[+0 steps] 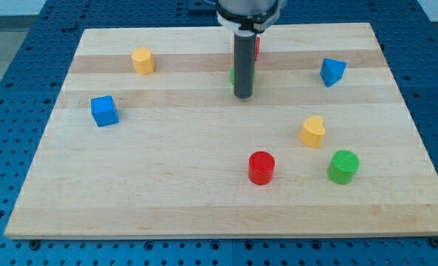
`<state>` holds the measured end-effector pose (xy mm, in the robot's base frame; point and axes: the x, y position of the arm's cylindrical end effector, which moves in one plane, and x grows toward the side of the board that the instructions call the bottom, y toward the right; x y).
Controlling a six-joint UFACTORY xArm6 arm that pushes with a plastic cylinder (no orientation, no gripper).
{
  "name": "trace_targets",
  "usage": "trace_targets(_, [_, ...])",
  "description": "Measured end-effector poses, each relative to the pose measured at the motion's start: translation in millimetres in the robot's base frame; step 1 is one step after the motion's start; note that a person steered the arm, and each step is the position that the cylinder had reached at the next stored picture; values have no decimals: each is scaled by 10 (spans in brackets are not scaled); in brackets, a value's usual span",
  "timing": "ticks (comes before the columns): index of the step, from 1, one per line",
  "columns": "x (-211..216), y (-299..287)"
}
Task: Nudge the green star a bit up
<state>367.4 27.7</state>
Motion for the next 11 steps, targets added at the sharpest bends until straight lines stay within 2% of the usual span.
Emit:
trace_targets(2, [-74,-5])
trace_targets(3, [5,-394])
trace_targets(4, [-204,-631])
trace_targets(7, [-335,-327])
trace_targets(11, [-456,-333])
